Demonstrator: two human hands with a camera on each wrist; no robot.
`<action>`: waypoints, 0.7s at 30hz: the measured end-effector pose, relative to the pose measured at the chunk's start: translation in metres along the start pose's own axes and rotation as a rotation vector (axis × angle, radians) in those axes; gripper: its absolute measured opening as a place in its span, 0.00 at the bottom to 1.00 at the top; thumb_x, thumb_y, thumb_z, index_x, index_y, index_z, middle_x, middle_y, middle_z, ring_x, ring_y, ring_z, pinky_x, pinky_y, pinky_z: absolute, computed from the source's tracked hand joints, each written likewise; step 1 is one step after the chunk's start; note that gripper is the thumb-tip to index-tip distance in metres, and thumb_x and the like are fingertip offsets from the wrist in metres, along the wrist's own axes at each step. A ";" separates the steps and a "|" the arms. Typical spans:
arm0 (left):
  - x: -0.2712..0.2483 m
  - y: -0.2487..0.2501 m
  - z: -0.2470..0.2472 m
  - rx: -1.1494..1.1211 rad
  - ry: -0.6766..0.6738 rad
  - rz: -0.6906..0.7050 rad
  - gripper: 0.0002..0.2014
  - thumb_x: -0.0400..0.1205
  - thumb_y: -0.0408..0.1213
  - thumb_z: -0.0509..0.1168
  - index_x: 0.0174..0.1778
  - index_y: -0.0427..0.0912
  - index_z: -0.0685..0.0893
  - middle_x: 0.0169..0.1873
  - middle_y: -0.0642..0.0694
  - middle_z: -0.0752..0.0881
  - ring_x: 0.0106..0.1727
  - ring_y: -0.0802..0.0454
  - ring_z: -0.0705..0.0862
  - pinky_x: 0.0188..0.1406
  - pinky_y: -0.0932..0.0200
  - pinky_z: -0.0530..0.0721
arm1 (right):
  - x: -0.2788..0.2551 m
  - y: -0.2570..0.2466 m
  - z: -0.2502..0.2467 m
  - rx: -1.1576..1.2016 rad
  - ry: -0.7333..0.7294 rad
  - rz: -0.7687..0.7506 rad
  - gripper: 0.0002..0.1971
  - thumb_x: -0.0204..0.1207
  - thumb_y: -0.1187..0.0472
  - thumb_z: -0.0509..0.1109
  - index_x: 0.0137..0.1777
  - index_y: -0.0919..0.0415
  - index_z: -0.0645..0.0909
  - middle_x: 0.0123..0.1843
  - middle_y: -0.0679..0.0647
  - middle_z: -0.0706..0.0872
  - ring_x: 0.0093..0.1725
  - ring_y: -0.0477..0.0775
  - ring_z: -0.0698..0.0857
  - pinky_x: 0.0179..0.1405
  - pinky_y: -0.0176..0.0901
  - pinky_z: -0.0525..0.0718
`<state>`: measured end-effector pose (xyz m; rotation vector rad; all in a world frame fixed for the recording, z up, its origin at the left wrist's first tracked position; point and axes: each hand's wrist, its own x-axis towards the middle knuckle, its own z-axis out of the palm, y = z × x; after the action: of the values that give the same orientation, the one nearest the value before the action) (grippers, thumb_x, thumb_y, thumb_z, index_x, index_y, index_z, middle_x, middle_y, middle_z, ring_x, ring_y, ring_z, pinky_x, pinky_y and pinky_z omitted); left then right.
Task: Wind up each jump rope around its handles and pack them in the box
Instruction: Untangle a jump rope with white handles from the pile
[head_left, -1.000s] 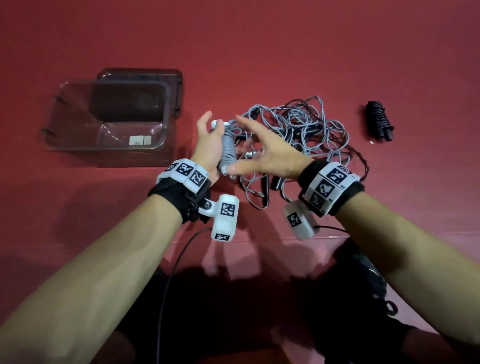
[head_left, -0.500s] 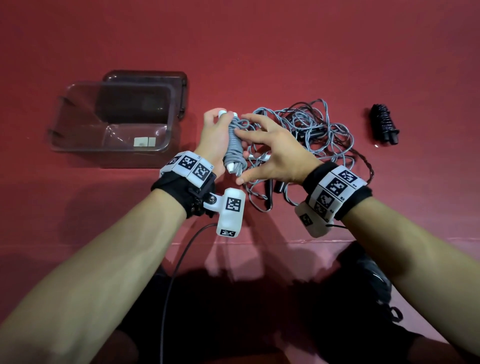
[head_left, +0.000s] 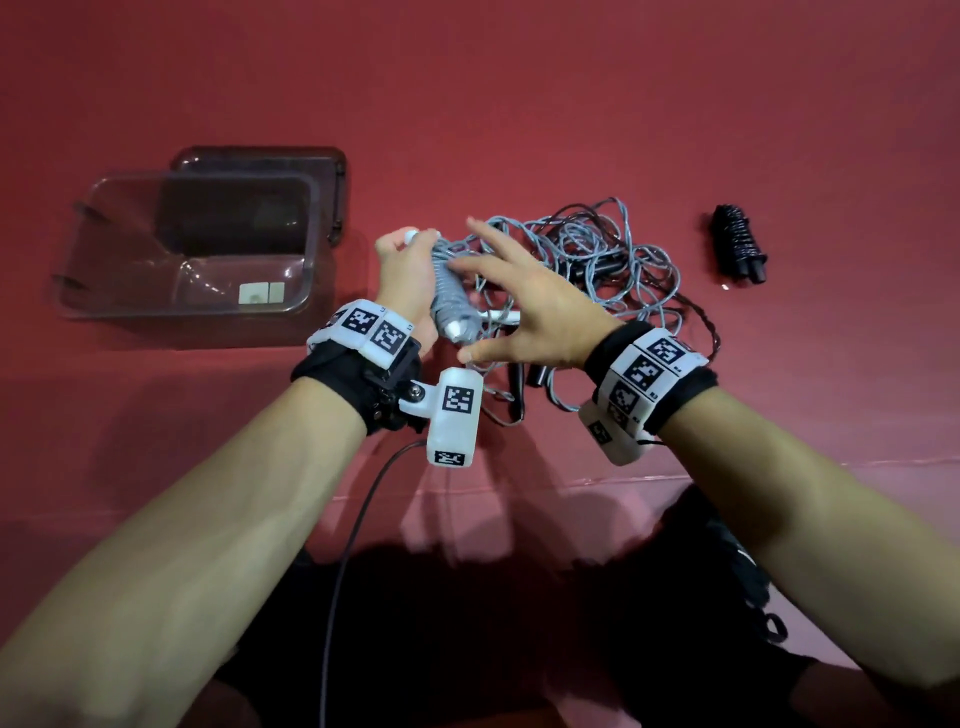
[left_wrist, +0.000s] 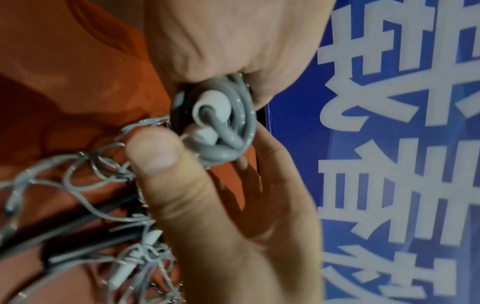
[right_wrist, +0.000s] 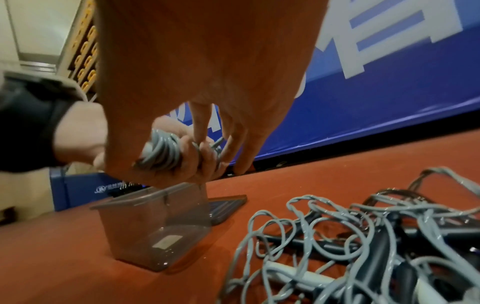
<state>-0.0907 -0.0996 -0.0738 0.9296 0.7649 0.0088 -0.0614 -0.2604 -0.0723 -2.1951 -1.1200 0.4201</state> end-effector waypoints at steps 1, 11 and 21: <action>0.000 0.002 0.006 -0.085 -0.041 -0.101 0.18 0.91 0.45 0.59 0.71 0.36 0.75 0.61 0.26 0.85 0.47 0.33 0.91 0.34 0.42 0.90 | 0.001 0.002 -0.005 -0.008 0.004 -0.018 0.48 0.65 0.45 0.87 0.84 0.53 0.70 0.91 0.55 0.53 0.87 0.54 0.61 0.83 0.48 0.67; 0.020 -0.016 0.078 0.448 -0.085 0.061 0.19 0.83 0.45 0.73 0.68 0.42 0.82 0.57 0.46 0.89 0.55 0.51 0.88 0.46 0.56 0.83 | -0.011 0.068 -0.073 0.510 0.447 0.336 0.20 0.82 0.51 0.74 0.66 0.61 0.76 0.55 0.49 0.86 0.52 0.44 0.85 0.57 0.43 0.84; 0.060 -0.074 0.209 0.511 -0.406 0.223 0.16 0.76 0.39 0.75 0.58 0.49 0.83 0.56 0.41 0.88 0.57 0.43 0.90 0.57 0.35 0.90 | -0.048 0.161 -0.132 0.591 0.697 0.745 0.29 0.82 0.37 0.67 0.73 0.56 0.72 0.59 0.49 0.85 0.44 0.40 0.87 0.35 0.35 0.83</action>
<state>0.0556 -0.2758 -0.0880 1.4448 0.2808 -0.1828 0.0788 -0.4217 -0.0797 -1.8870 0.2046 0.2055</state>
